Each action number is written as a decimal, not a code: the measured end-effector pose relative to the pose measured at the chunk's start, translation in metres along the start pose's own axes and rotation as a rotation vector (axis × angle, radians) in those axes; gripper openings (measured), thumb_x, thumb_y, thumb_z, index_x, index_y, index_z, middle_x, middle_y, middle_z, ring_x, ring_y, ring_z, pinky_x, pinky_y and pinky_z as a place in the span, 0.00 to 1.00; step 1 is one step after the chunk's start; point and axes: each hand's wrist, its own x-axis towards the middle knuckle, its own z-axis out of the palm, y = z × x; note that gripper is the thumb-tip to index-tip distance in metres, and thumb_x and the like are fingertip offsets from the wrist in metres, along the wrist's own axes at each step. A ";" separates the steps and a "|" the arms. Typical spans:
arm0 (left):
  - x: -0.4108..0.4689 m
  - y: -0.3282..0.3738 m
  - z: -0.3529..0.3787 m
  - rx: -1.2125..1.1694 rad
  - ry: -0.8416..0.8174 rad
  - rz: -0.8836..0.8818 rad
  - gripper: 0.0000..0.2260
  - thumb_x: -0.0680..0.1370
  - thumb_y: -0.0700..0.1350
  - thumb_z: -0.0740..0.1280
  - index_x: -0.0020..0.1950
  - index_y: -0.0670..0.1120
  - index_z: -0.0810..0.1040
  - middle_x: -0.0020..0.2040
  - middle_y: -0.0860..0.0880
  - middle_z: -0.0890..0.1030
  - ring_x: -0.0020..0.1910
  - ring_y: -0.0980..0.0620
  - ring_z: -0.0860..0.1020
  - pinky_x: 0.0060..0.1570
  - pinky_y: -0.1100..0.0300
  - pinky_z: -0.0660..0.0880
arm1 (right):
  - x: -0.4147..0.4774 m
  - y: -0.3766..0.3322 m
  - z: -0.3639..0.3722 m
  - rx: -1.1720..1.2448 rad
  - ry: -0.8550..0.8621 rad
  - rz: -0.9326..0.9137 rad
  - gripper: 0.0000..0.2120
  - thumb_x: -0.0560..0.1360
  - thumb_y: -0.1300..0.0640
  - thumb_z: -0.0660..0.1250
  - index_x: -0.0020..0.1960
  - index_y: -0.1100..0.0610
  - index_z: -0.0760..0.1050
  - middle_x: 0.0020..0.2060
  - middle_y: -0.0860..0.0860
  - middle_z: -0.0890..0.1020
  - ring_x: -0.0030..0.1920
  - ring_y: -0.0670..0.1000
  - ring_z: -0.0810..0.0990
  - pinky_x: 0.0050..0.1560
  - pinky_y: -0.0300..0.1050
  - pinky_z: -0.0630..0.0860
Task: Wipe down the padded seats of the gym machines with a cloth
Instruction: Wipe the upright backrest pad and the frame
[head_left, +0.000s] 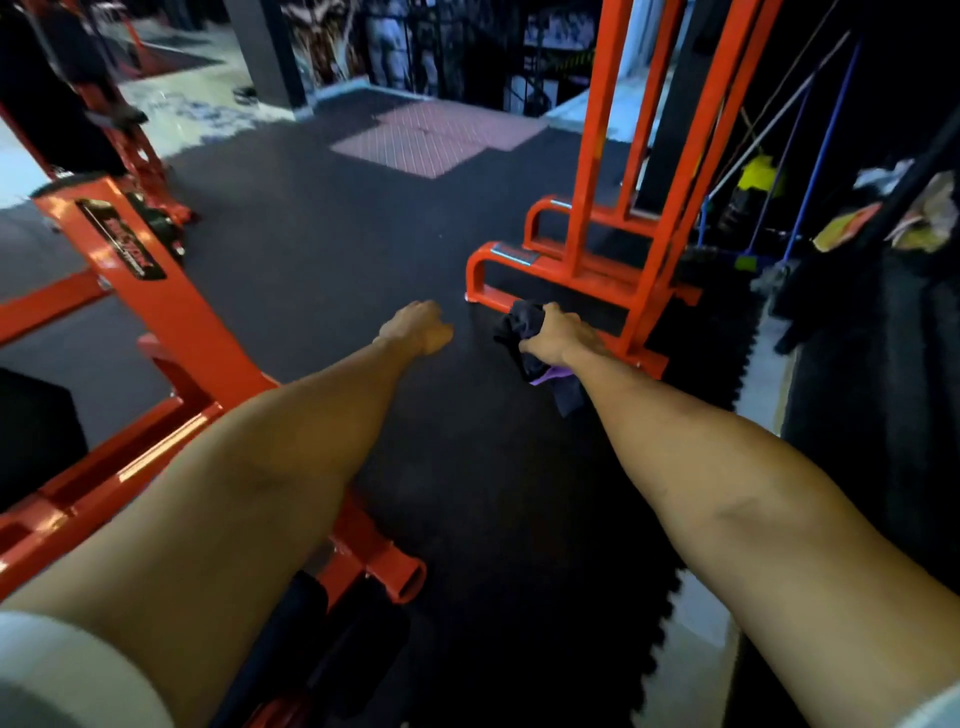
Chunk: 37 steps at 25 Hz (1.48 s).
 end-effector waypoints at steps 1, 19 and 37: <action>0.006 0.001 -0.009 -0.005 0.014 0.001 0.20 0.79 0.49 0.64 0.70 0.44 0.75 0.70 0.42 0.75 0.68 0.39 0.74 0.66 0.45 0.74 | 0.006 -0.005 -0.008 -0.003 0.006 -0.004 0.34 0.72 0.46 0.75 0.73 0.56 0.68 0.68 0.59 0.77 0.67 0.62 0.77 0.61 0.49 0.73; 0.255 0.003 -0.148 -0.175 0.209 0.057 0.24 0.83 0.52 0.63 0.76 0.43 0.68 0.73 0.41 0.72 0.68 0.40 0.74 0.66 0.45 0.73 | 0.271 -0.136 -0.097 -0.115 0.063 -0.166 0.36 0.59 0.39 0.70 0.66 0.49 0.72 0.59 0.57 0.82 0.57 0.61 0.82 0.56 0.55 0.79; 0.588 -0.024 -0.283 -0.189 0.385 -0.099 0.26 0.83 0.52 0.63 0.78 0.44 0.64 0.75 0.42 0.70 0.70 0.40 0.72 0.67 0.45 0.72 | 0.663 -0.288 -0.163 -0.184 0.050 -0.416 0.31 0.73 0.43 0.72 0.72 0.51 0.68 0.60 0.56 0.79 0.53 0.60 0.78 0.51 0.52 0.75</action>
